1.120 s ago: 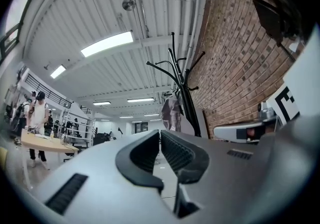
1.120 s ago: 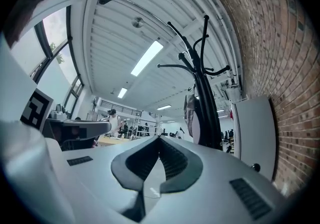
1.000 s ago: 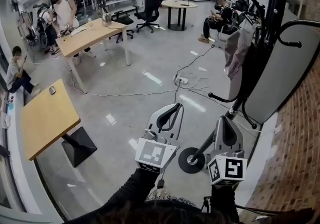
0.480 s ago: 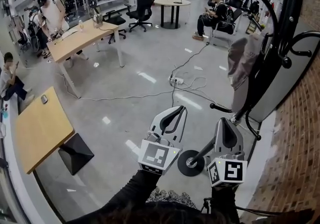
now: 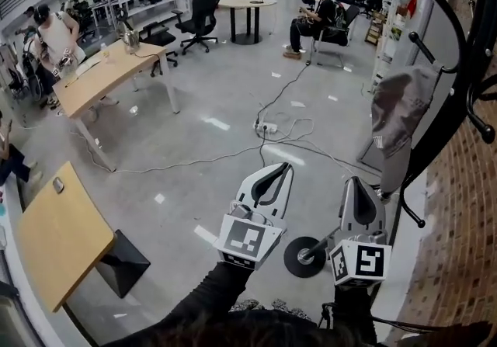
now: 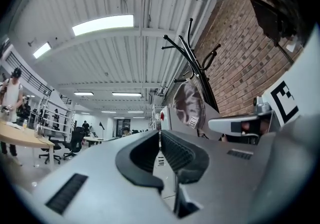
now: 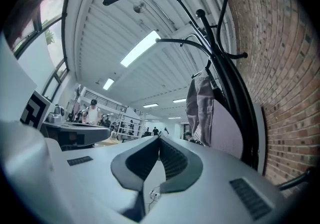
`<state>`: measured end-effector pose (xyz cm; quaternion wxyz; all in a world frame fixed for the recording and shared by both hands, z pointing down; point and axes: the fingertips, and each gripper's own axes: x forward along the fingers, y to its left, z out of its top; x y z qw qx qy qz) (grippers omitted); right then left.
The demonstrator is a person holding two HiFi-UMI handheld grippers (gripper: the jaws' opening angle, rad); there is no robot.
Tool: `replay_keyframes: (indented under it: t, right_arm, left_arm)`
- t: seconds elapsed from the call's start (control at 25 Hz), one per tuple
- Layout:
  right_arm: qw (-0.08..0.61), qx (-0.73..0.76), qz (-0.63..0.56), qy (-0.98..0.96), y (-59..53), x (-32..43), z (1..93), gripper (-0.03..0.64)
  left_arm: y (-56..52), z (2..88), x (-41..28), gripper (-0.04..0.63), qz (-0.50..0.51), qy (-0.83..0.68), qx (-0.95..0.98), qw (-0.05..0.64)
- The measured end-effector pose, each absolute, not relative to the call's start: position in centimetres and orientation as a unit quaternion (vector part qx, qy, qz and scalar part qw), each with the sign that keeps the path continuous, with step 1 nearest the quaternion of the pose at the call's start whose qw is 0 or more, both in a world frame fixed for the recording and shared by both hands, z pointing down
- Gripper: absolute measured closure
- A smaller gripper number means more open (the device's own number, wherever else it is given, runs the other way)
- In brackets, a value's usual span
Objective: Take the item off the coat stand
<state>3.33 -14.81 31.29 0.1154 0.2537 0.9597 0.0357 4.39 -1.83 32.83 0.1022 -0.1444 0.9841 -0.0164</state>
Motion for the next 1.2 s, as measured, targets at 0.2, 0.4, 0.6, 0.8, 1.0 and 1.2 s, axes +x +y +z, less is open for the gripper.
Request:
replay_keyframes:
  t: [0.2, 0.4, 0.6, 0.8, 1.0, 1.2]
  right_arm:
    - [0.115, 0.194, 0.034, 0.974, -13.0, 1.8, 30.9, 0.607]
    - [0.11, 0.139, 0.036, 0.983, -11.2, 1.4, 31.1, 0.607]
    - [0.098, 0.092, 0.04, 0.99, -10.4, 2.2, 32.1, 0.607]
    - [0.096, 0.073, 0.052, 0.991, -9.5, 1.5, 32.0, 0.607]
    - [0.098, 0.062, 0.053, 0.992, -9.5, 0.9, 30.7, 0.607]
    - [0.108, 0.06, 0.063, 0.99, -9.8, -1.2, 29.6, 0.607]
  left_arm:
    - [0.2, 31.9, 1.4, 0.574, -0.017, 0.973, -0.204, 0.102]
    - [2.1, 32.2, -0.4, 0.574, -0.011, 0.962, -0.253, 0.1]
    - [3.9, 33.5, -0.7, 0.574, 0.002, 0.956, -0.28, 0.091]
    - [4.2, 34.6, -2.1, 0.574, 0.012, 0.95, -0.302, 0.082]
    - [3.2, 34.3, -3.7, 0.574, 0.011, 0.942, -0.325, 0.083]
    - [2.2, 34.0, -7.0, 0.574, 0.02, 0.94, -0.33, 0.082]
